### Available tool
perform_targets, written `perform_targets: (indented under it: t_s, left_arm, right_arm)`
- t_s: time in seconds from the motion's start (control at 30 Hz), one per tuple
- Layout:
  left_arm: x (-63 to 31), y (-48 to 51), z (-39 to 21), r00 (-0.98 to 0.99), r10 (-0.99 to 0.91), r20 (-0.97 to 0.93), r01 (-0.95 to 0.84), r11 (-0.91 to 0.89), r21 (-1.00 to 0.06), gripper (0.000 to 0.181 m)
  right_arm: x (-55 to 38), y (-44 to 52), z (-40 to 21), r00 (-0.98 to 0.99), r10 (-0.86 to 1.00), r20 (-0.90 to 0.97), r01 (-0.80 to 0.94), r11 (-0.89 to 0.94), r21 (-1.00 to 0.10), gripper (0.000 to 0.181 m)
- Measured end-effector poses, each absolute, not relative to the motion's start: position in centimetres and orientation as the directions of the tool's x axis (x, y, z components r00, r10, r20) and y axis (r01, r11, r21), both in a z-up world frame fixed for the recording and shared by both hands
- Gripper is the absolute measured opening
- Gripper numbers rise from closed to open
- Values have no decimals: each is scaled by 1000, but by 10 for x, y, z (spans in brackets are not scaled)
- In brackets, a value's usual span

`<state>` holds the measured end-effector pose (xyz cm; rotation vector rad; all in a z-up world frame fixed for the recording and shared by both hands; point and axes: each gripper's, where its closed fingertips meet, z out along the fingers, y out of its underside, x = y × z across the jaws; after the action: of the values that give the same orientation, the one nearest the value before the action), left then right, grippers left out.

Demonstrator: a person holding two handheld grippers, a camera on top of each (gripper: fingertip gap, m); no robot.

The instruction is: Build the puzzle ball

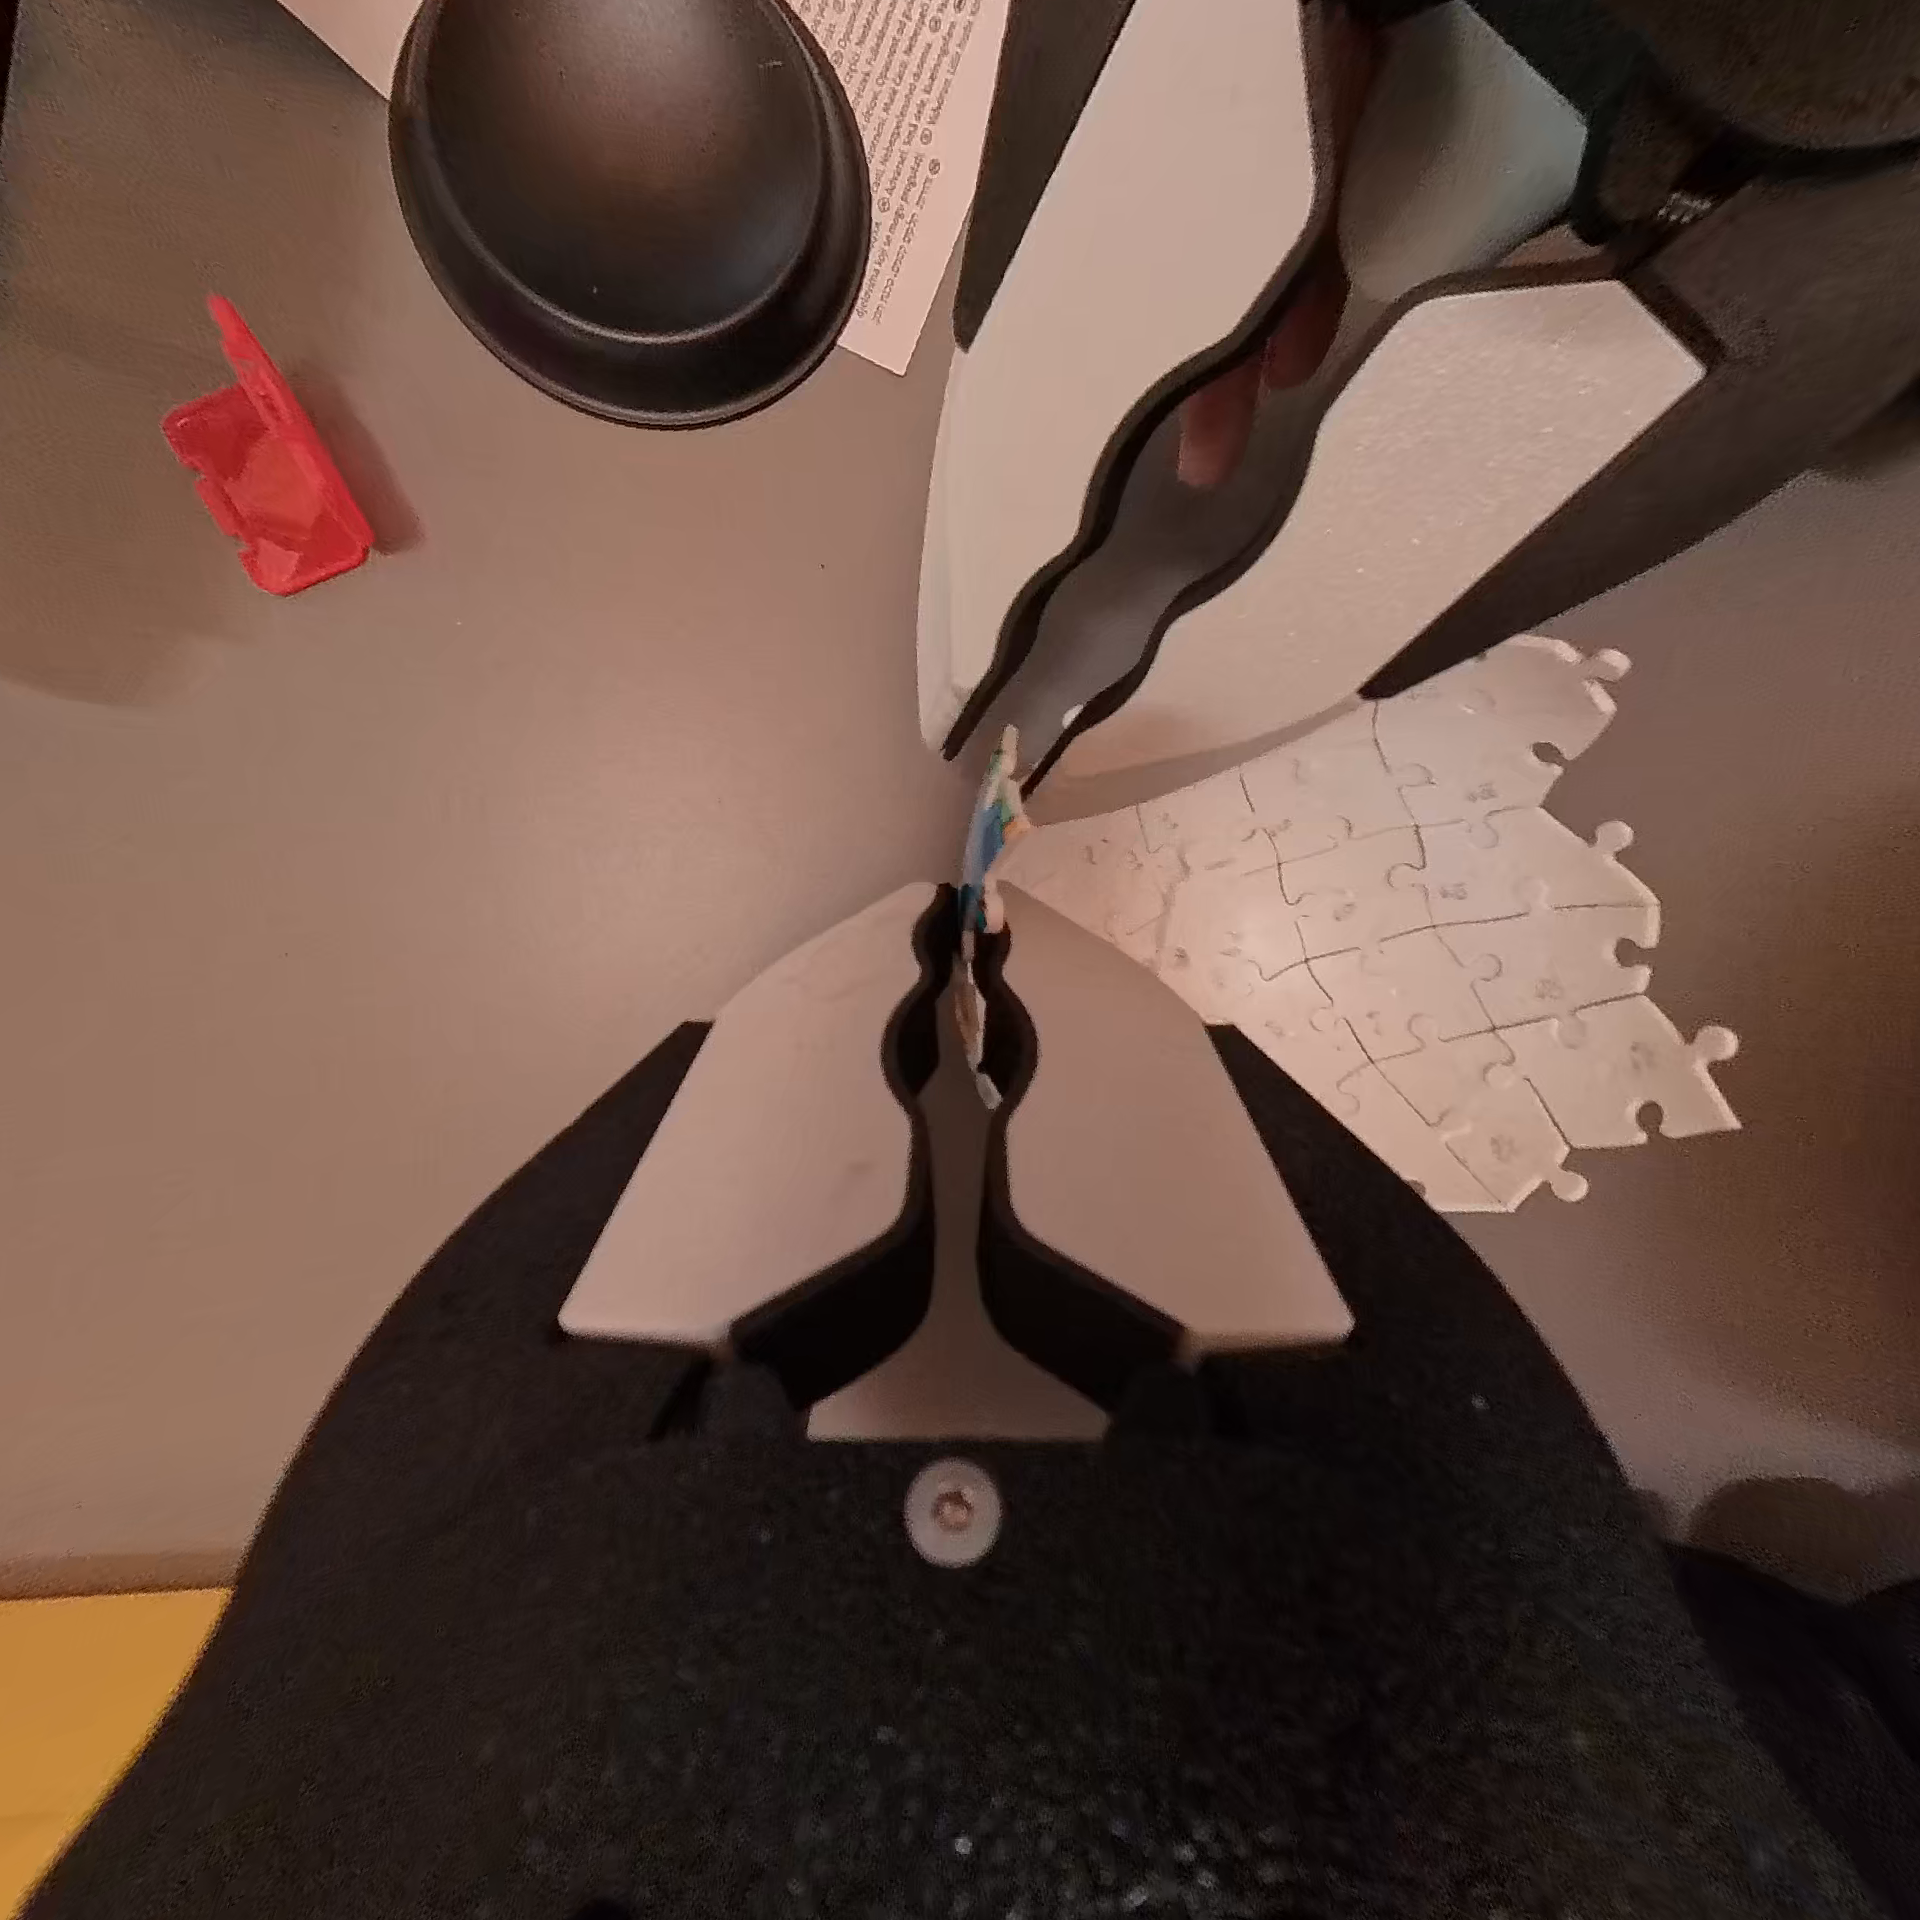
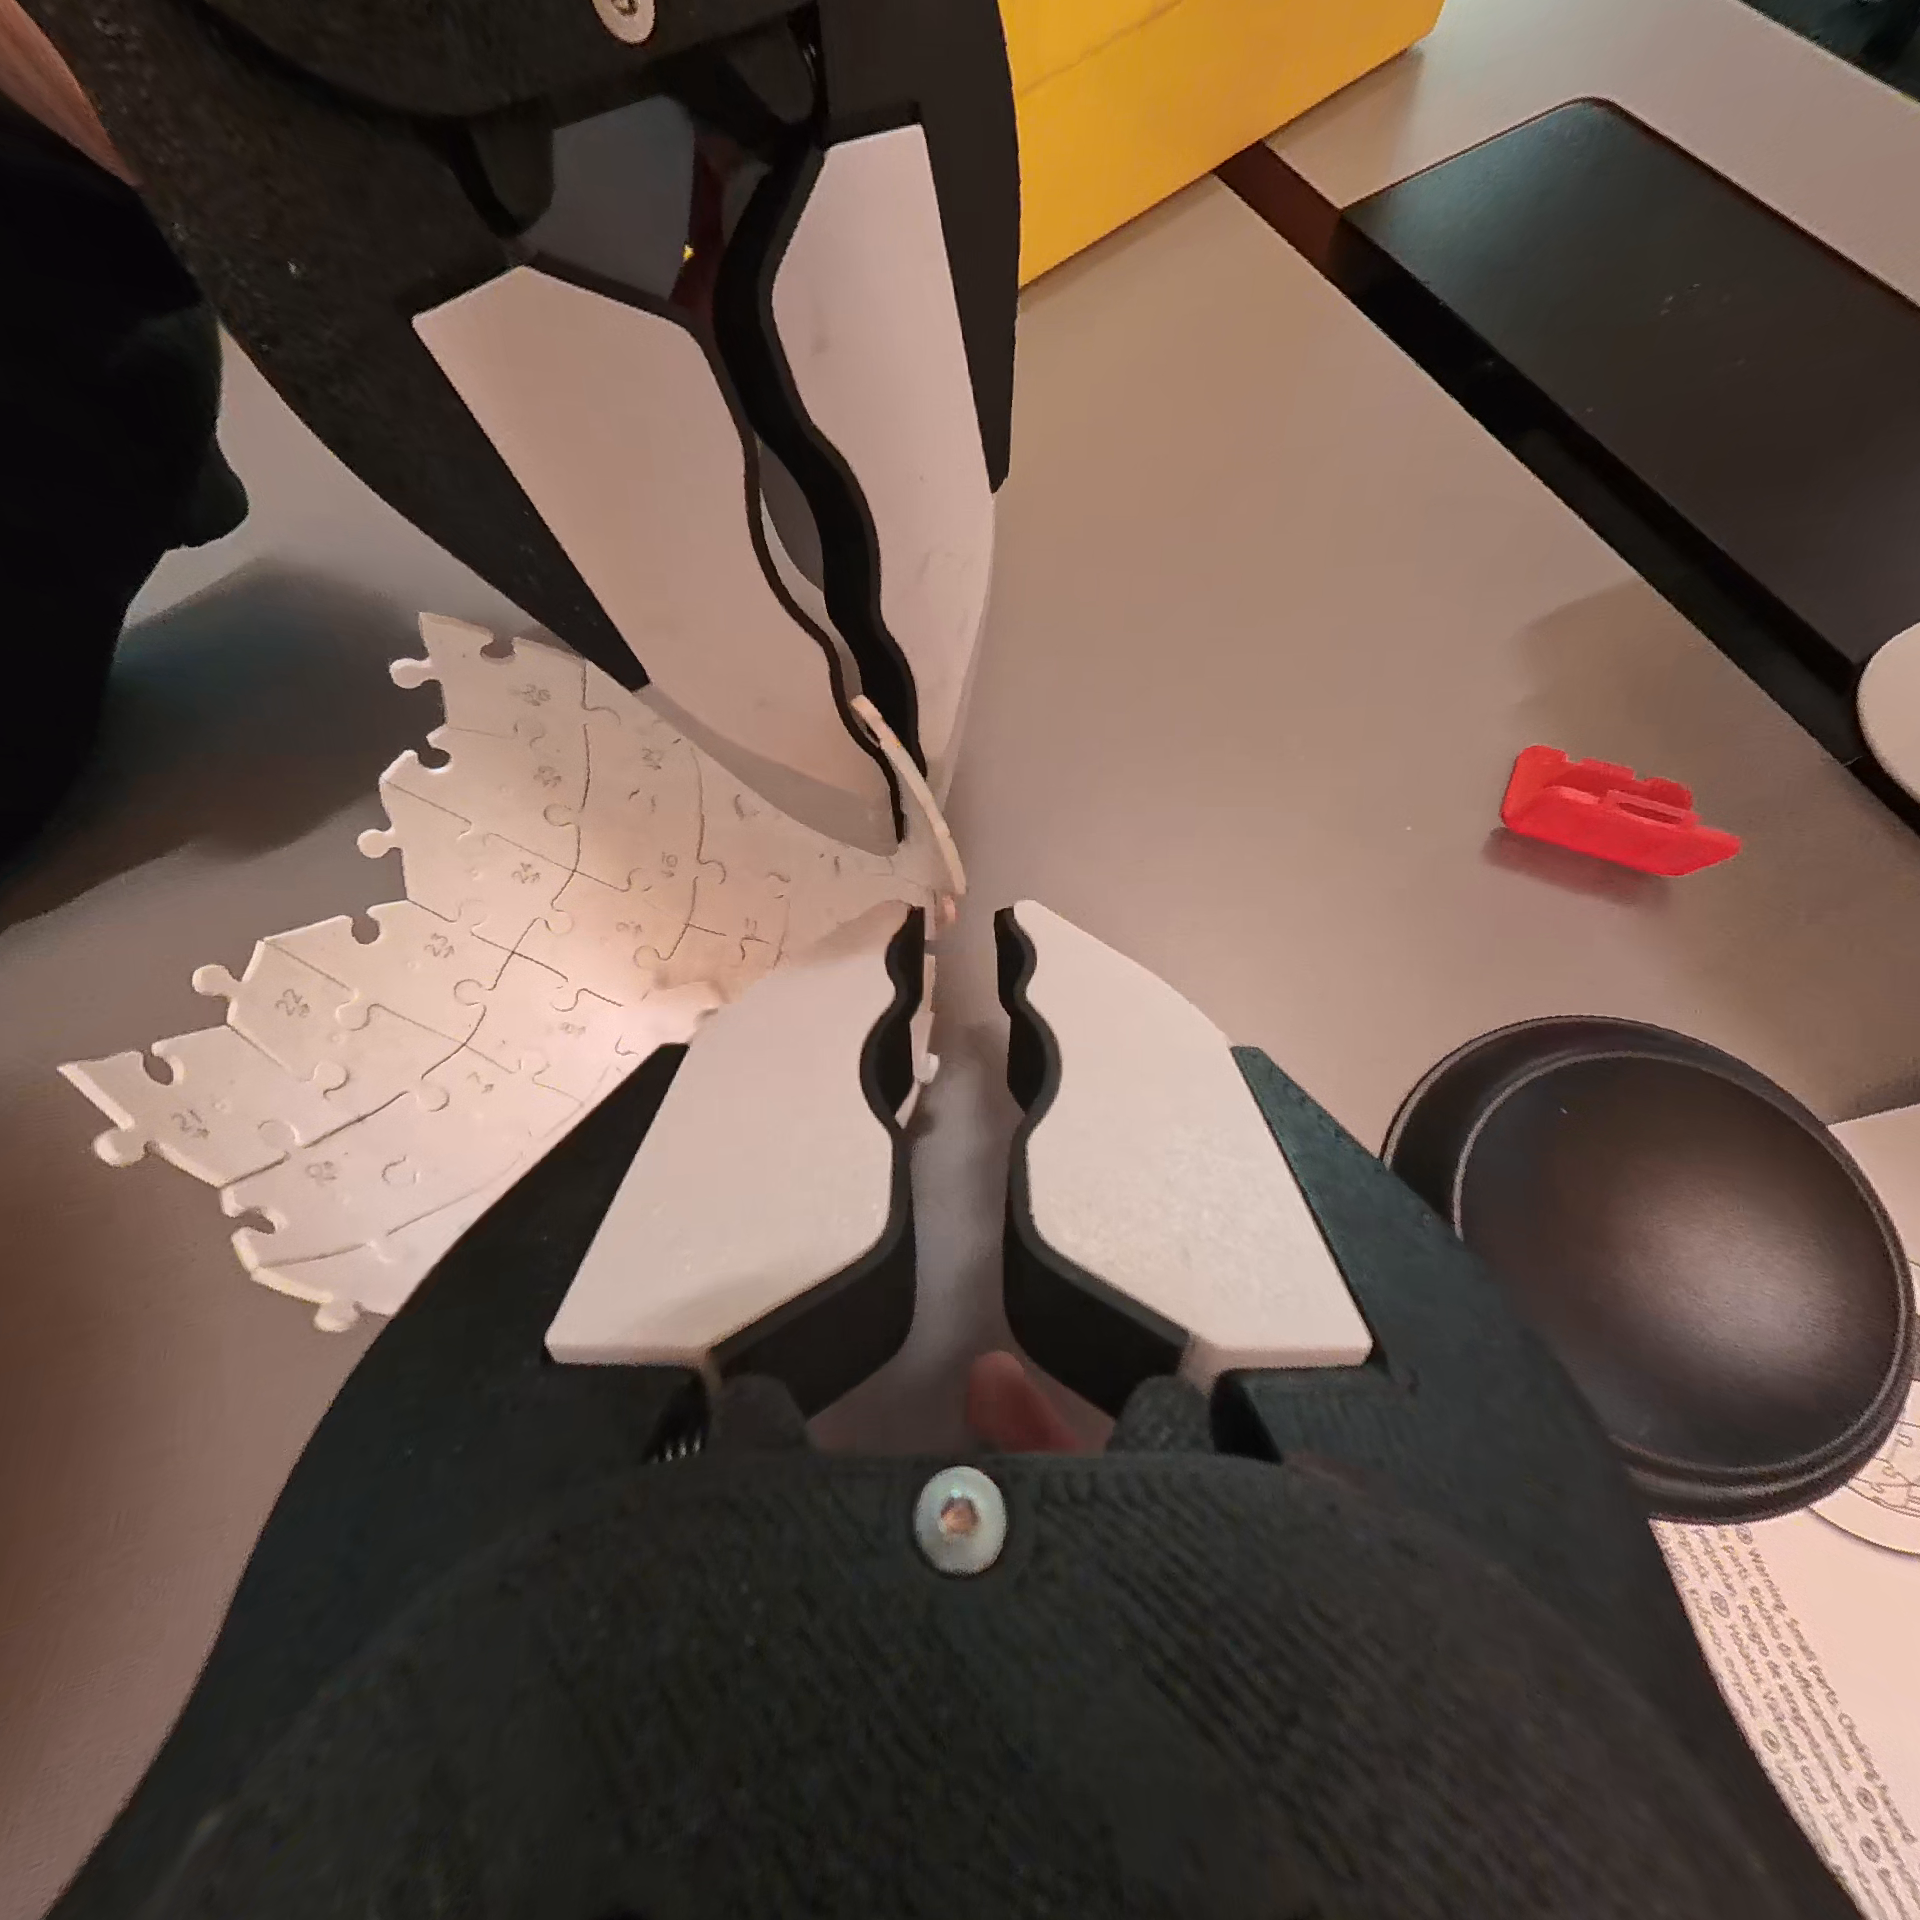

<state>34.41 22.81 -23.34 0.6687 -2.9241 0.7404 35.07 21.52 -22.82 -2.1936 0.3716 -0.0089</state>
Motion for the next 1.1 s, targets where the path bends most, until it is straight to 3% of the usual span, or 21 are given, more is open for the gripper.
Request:
perform_targets:
  t_s: [0.2,0.33,0.5,0.6,0.7,0.9,1.1]
  left_arm:
    - [344,232,-235,-902,-406,145,-427,799,-423,2]
    - [344,234,-237,-898,-416,140,-435,801,-411,2]
    - [348,231,-229,-878,-458,138,-468,761,-449,23]
    - [346,236,-223,-857,-498,132,-500,743,-444,46]
    - [340,252,-215,-820,-566,82,-542,722,-430,54]
    - [300,285,-193,-622,-781,54,-676,500,-542,60]
    - [260,292,-218,-331,-900,284,-813,119,-570,57]
  right_arm:
    - [347,204,-236,966,-226,-123,-241,-630,-738,23]
    - [349,198,-243,949,-233,-215,-315,-620,-719,29]
    - [356,195,-229,918,-226,-325,-396,-523,-755,31]
    - [350,200,-225,903,-178,-392,-426,-493,-759,32]
    - [352,197,-224,916,-192,-352,-400,-507,-763,34]
    - [332,206,-208,845,-61,-530,-503,-423,-753,33]
    - [340,200,-228,865,-151,-478,-484,-499,-719,35]
